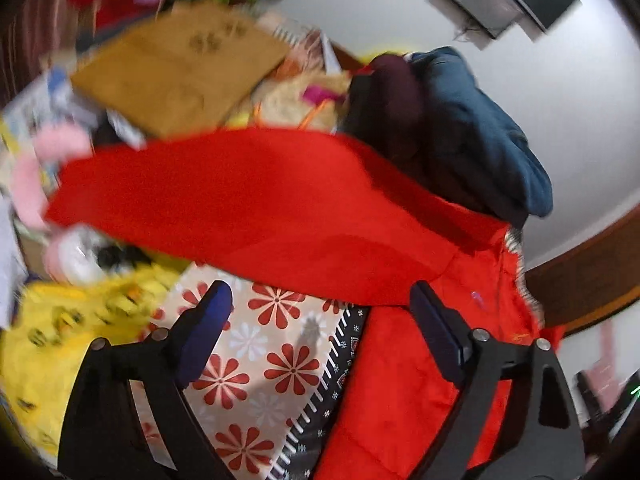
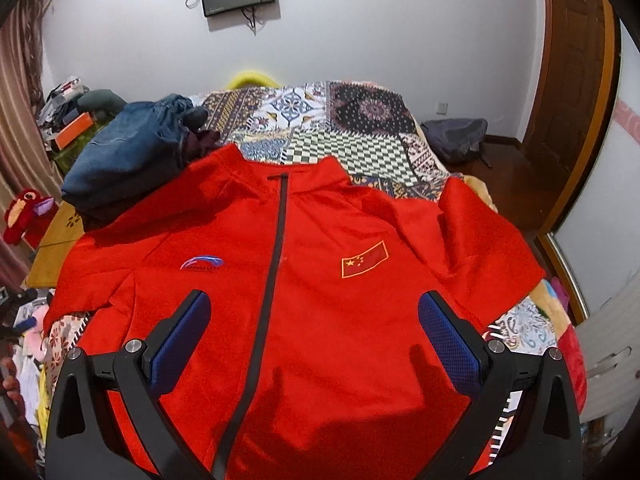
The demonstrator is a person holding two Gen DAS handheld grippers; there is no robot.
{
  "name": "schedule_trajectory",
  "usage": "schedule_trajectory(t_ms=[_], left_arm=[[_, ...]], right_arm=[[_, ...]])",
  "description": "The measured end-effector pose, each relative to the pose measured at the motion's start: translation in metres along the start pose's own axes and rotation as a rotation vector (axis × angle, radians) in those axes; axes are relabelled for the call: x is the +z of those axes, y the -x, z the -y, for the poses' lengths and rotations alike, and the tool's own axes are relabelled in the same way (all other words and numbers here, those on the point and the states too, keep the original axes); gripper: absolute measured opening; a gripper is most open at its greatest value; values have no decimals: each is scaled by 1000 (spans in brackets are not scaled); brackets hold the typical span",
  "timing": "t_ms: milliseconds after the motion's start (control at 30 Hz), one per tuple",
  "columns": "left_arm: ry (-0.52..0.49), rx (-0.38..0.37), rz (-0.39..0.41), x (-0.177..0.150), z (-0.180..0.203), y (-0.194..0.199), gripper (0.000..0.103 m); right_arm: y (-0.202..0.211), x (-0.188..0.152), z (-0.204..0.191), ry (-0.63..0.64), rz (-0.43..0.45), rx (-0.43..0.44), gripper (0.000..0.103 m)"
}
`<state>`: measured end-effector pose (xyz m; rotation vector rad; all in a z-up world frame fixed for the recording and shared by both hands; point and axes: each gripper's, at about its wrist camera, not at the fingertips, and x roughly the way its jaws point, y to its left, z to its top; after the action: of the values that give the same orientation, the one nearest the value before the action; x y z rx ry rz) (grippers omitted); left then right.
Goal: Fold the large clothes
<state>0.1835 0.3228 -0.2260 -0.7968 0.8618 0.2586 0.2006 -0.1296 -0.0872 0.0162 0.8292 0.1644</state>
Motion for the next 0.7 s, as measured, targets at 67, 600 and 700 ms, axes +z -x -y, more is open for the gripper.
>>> schedule_trajectory(t_ms=[67,600,700], left_arm=[[63,-32,-30,2,-15,-11,88],[174,51,16,30,-52,-60,38],[89,153,63,31,-36,-55,19]], right_arm=[[-4,1,1,0,-13,-3,103],[-20,20,2,18,-28,-22,103],[-20,22,2,35,-23,-26,103]])
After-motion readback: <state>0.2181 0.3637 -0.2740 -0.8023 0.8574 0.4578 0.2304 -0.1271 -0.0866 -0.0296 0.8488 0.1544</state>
